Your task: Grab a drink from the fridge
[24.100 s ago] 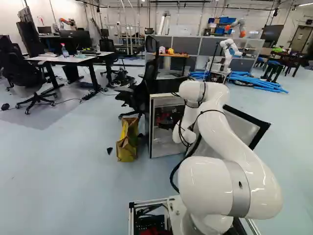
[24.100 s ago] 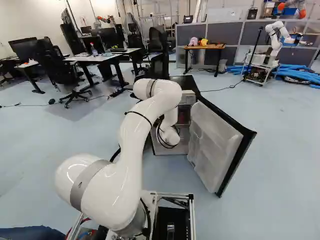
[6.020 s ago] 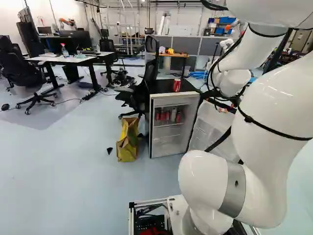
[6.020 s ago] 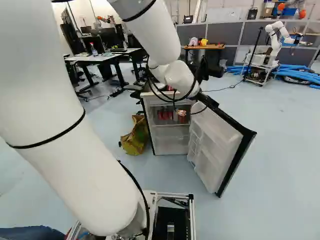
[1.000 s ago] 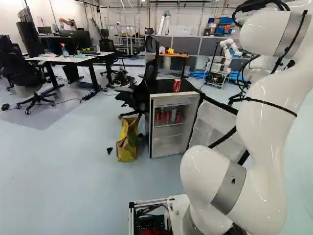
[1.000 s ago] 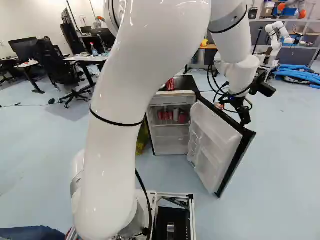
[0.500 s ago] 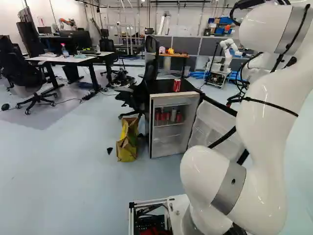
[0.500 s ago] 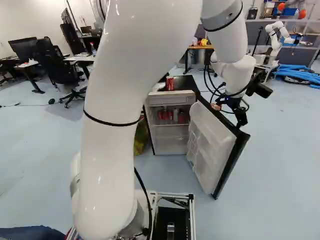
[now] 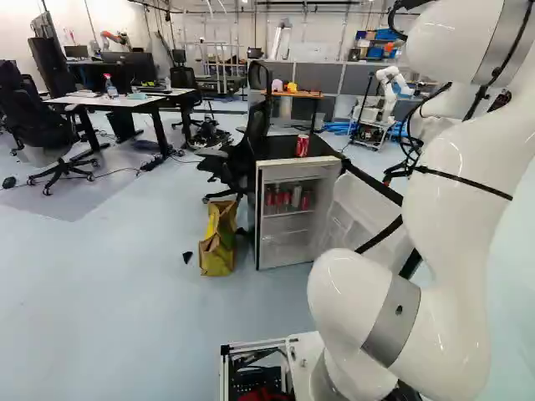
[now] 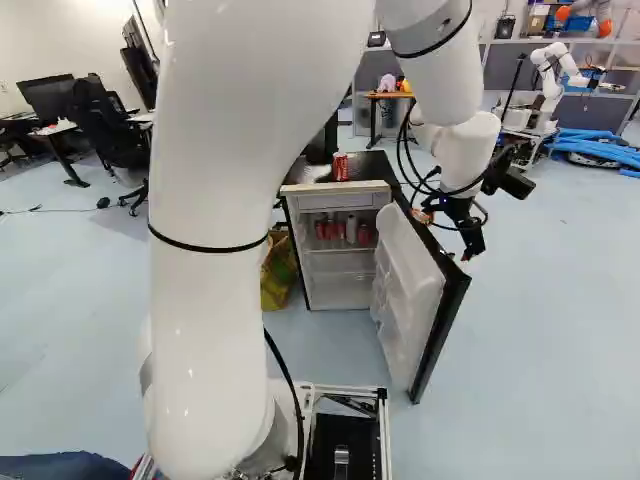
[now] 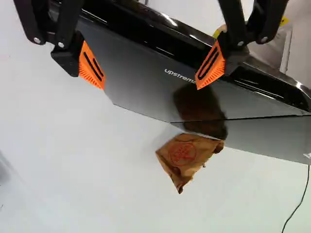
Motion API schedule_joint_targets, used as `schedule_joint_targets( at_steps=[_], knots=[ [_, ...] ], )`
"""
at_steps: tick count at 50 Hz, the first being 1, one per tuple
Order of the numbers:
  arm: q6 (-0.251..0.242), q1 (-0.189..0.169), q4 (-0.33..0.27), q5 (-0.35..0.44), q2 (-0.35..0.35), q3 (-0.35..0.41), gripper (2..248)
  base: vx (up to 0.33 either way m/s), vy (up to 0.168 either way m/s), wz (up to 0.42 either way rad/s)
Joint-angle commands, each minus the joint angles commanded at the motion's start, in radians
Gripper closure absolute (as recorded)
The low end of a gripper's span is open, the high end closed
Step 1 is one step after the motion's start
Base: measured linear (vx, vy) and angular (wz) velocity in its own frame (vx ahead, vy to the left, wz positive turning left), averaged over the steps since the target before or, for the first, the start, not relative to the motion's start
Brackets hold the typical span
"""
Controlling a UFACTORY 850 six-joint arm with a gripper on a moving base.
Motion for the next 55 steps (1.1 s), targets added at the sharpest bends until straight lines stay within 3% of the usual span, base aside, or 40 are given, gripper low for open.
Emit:
schedule_joint_targets(
  at_steps=[55],
  knots=[
    [0.0, 0.072, 0.0, 0.0, 0.181, 0.232, 3, 0.0, 0.0, 0.0]
  ],
)
